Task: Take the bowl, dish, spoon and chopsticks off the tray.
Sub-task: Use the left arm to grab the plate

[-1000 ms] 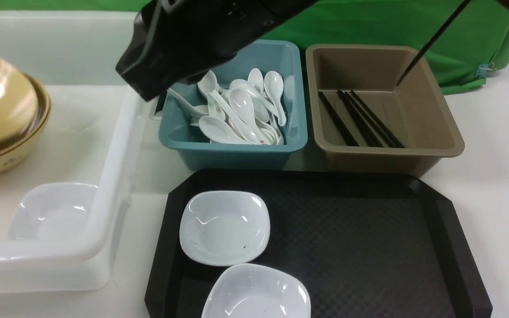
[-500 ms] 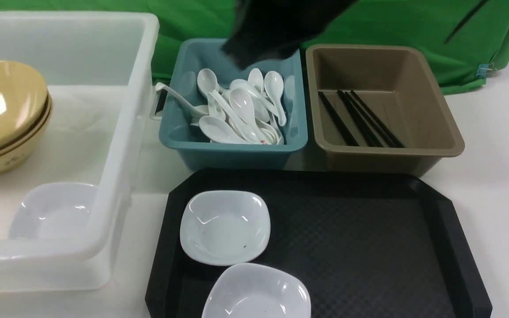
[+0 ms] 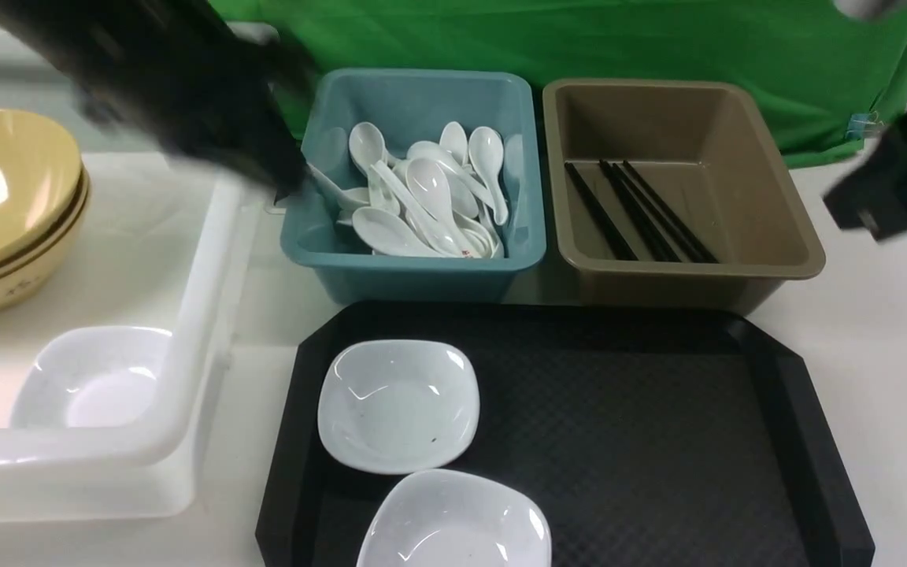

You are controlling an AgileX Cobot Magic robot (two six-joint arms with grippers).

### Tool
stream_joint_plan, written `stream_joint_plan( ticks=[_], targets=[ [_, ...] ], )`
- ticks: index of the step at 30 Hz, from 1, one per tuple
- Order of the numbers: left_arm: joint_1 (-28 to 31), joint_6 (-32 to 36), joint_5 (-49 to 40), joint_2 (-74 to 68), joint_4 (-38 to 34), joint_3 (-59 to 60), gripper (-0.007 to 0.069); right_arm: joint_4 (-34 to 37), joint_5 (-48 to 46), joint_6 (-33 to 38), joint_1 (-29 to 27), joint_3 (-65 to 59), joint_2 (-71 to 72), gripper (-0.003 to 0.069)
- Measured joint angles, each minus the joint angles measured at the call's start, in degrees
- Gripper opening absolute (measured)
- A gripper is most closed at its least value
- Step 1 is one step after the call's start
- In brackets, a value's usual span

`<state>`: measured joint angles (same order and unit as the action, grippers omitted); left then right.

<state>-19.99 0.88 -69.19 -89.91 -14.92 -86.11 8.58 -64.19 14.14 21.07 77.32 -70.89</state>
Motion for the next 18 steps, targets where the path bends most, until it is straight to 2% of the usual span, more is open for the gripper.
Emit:
stream_joint_plan(
  ticks=[2, 5, 6, 8, 11, 16, 17, 18],
  targets=[
    [-6.72, -3.93, -0.15, -0.86, 2.37, 6.61, 0.0058, 4.62, -1.7, 4.09, -0.18, -2.36, 1.35, -0.0002],
    [-11.57, -6.37, 2.7, -2.41, 1.4, 13.46, 0.0116, 12.22, -3.92, 10.44, 0.15, -4.99, 1.59, -0.0002],
    [-11.78, -6.44, 3.03, -2.41, 1.34, 13.86, 0.012, 12.62, -4.03, 10.84, 0.28, -5.29, 1.59, -0.0002],
    [-13.11, -6.84, 7.34, -4.43, 0.54, 18.12, 0.0183, 15.59, -4.19, 14.01, 2.27, -7.33, 1.59, -0.0002],
    [-13.11, -6.89, 9.6, -6.18, 0.77, 19.97, 0.0245, 15.79, -4.19, 15.36, 4.88, -9.27, 1.46, -0.0002],
    [-13.11, -6.89, 12.52, -9.27, 1.49, 20.6, 0.0417, 15.83, -2.33, 17.03, 11.25, -12.76, 0.44, -0.0002],
    [-13.11, -6.89, 12.52, -9.27, 1.53, 20.6, 0.0422, 15.83, -2.1, 17.03, 11.41, -12.88, 0.44, -0.0002],
    [-13.11, -6.89, 13.52, -10.16, 1.75, 20.6, 0.046, 15.96, -1.21, 17.09, 12.15, -13.06, 0.37, -0.0002]
  ],
)
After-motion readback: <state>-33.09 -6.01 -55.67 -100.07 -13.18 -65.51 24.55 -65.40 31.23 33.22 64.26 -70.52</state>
